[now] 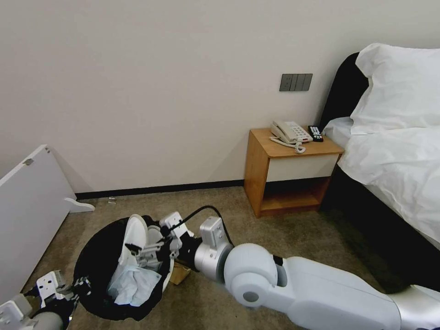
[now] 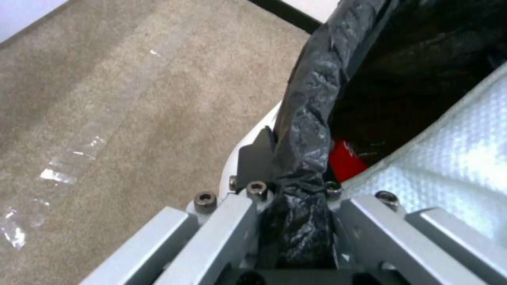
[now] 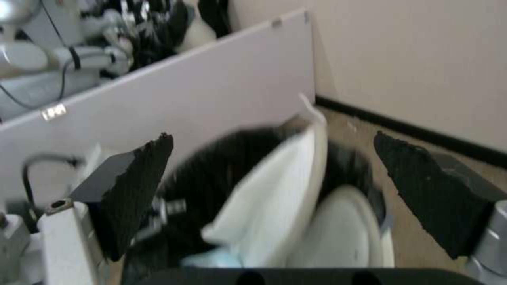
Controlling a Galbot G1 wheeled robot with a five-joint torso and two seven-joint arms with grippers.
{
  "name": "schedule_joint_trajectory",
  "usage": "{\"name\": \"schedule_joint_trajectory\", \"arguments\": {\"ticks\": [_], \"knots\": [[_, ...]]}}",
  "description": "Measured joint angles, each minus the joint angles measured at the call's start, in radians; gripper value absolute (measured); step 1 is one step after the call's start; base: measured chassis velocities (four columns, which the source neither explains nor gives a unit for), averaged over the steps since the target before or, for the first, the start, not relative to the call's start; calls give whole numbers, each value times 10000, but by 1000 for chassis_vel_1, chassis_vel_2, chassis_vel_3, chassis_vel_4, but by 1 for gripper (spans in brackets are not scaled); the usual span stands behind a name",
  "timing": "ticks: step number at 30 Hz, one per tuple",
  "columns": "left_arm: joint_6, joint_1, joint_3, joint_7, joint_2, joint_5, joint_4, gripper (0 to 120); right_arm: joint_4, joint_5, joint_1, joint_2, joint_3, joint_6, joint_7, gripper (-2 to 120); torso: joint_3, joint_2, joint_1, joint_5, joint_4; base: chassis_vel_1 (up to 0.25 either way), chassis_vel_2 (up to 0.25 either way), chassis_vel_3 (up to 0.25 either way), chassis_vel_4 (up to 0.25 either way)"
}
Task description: Pick up the trash bin, then pick up the garbage from the floor and place it into the trash bin.
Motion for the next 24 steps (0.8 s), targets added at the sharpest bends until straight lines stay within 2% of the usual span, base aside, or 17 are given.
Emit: {"name": "schedule_joint_trajectory", "arguments": {"ticks": [10, 15, 24], "knots": [[0, 42, -79, 6, -4, 10, 11, 2, 165, -189, -17, 208, 1149, 465, -236, 97, 0, 0, 0, 0, 1, 0, 0, 0, 0], [0, 87, -261, 8, 16, 18, 79, 2, 302, -316, -184, 109, 1997, 738, -379, 98, 0, 0, 0, 0, 1, 0, 0, 0, 0], [1, 248, -871, 48, 91, 3, 155, 2, 547, -1637, -1854, -888, 4537, 1971, -1120, 100, 0, 0, 0, 3, -2, 0, 0, 0, 0]]}}
